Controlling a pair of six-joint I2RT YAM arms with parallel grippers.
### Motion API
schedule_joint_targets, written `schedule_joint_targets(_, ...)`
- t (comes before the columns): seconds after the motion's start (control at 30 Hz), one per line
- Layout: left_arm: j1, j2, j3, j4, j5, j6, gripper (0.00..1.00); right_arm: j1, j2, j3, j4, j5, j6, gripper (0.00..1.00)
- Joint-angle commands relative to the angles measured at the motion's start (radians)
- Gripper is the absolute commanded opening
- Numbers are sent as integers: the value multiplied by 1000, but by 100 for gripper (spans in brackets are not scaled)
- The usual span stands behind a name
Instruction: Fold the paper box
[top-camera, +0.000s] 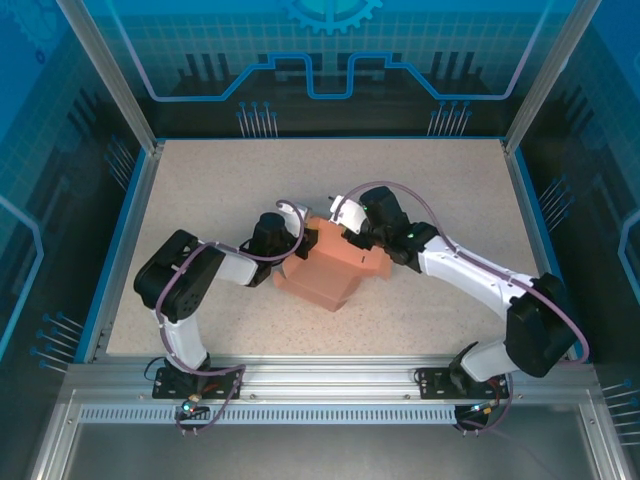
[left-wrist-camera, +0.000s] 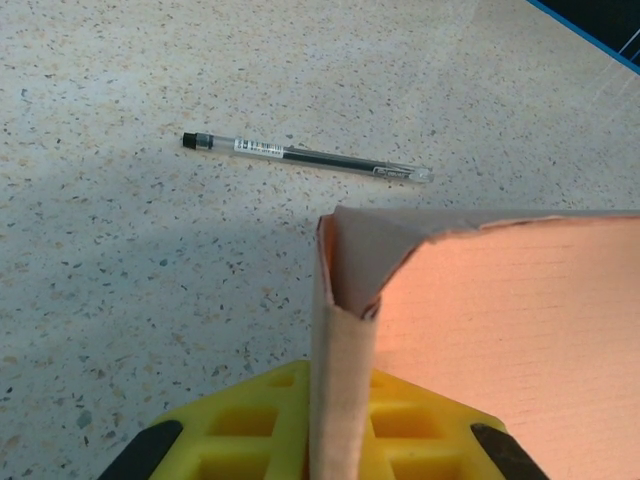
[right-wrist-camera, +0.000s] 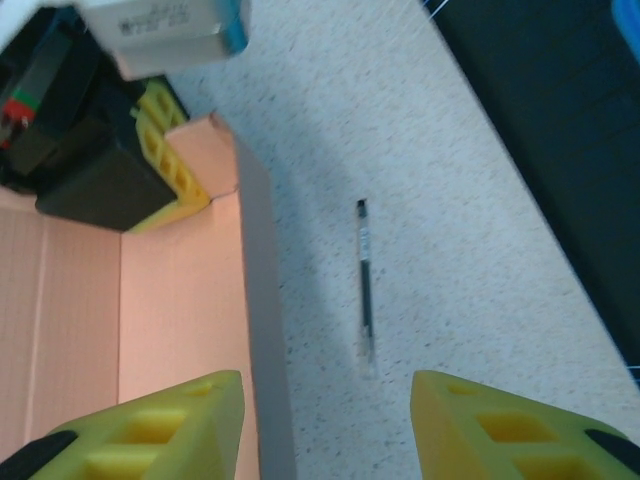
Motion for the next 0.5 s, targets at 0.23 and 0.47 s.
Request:
schedule_joint_targets(0.23, 1, -41, -22, 48, 45, 32, 15, -3, 176, 137, -136, 60, -27, 39)
schedule_joint_targets(0.47, 1, -41, -16, 38, 39, 30, 15, 22, 230, 165, -142, 102, -66, 15)
